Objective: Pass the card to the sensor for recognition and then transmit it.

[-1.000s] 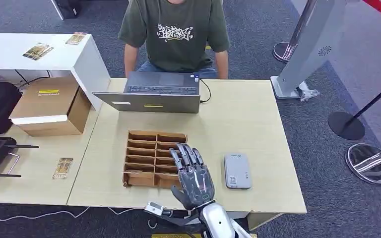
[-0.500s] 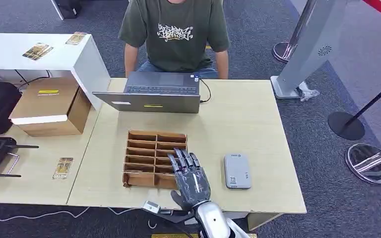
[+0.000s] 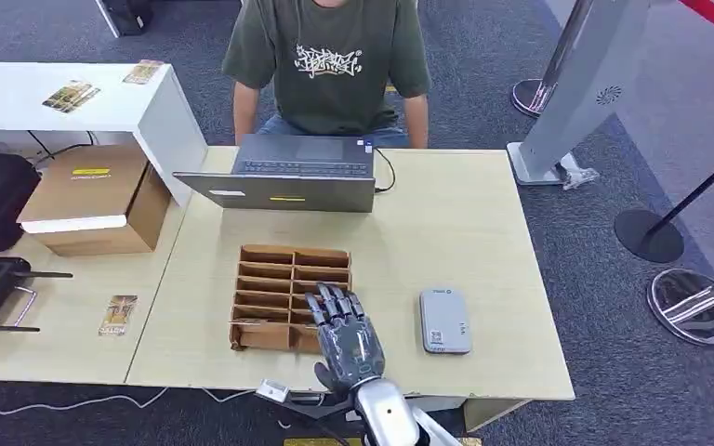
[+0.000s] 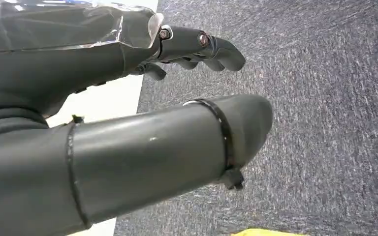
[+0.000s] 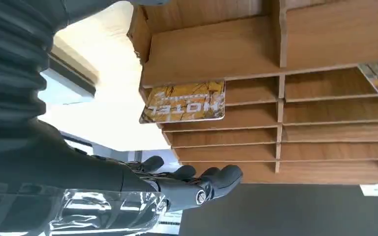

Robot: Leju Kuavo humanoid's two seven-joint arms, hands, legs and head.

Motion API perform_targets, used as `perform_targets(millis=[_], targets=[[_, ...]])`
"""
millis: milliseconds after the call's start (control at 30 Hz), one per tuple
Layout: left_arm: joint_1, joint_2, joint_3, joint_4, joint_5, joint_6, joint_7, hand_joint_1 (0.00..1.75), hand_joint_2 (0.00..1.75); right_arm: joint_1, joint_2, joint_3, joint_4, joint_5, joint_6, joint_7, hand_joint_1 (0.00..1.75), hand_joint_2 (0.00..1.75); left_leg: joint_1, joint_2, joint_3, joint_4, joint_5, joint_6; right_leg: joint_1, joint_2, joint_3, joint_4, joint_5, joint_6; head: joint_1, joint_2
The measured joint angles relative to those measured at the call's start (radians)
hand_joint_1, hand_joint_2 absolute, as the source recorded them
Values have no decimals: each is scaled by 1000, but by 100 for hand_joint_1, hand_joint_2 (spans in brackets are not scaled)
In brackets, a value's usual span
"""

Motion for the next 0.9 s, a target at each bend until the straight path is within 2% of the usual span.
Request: perform_targets(millis=[133,467,900], targets=[[-8,0,21,6,-13,-2,-9,0,0,-25,8,10,20,4,30,22,0,175,0,0,0,0,0,0,0,0,0,0,0,0,0,0],[-13,0,53,14,-27,-5,-25,0,0,-41,13,17,31,14,51,44,0,175,0,0,0,0,0,0,0,0,0,0,0,0,0,0],[-20,0,73,29,-18,-2,-27,0,0,-34,6,31,21,122,62,124,0,175,0,0,0,0,0,0,0,0,0,0,0,0,0,0]])
